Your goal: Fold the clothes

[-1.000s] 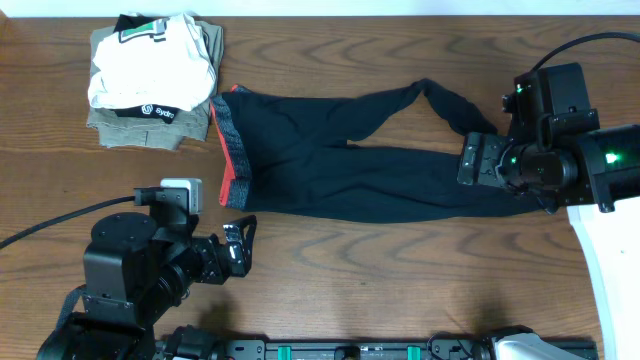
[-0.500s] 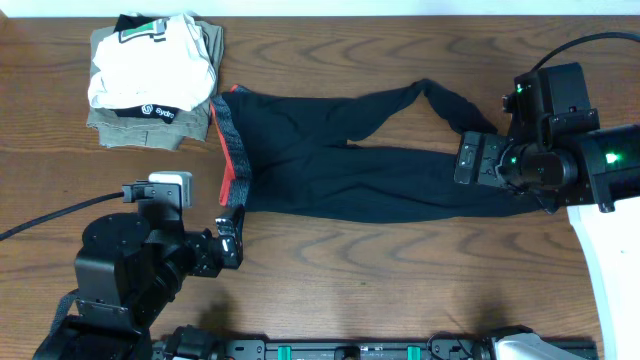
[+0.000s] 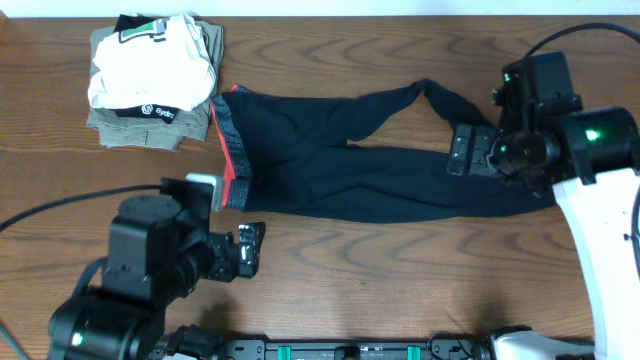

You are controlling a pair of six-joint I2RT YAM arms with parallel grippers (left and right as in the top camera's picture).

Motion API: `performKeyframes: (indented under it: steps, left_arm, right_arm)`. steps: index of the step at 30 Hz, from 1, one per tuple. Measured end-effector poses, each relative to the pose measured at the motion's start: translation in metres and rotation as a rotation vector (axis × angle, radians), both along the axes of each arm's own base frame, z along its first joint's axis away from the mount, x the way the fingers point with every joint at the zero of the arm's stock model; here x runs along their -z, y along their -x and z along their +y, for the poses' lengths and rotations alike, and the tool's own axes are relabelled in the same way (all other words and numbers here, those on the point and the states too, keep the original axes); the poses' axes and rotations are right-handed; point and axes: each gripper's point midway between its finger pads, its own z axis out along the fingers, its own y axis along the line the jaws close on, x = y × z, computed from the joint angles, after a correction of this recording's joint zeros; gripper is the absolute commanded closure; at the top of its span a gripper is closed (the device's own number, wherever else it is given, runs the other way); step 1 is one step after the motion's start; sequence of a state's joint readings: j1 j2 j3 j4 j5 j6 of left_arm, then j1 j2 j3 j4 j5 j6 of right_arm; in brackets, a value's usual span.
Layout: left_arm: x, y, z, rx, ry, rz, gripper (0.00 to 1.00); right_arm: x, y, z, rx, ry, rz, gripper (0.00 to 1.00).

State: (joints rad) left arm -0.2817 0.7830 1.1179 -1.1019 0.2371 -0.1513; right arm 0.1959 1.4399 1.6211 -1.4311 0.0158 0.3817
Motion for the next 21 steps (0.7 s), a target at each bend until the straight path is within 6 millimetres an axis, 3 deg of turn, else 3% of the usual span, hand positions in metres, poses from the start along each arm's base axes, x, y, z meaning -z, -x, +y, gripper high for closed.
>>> performKeyframes:
  steps: [5,10,21]
  left_arm:
    - [0.014,-0.01,-0.002,-0.007,-0.026,0.071,0.02]
    - [0.03,-0.016,0.013,-0.114,-0.089,0.143,0.02]
    - [0.032,-0.008,0.009,-0.282,-0.113,0.148,0.02]
  right_arm:
    - [0.013,-0.01,0.002,-0.003,0.009,0.031,0.01]
    - [0.021,-0.018,0.003,-0.005,0.014,0.048,0.01]
    - [0.03,-0.03,0.005,-0.008,0.015,0.047,0.01]
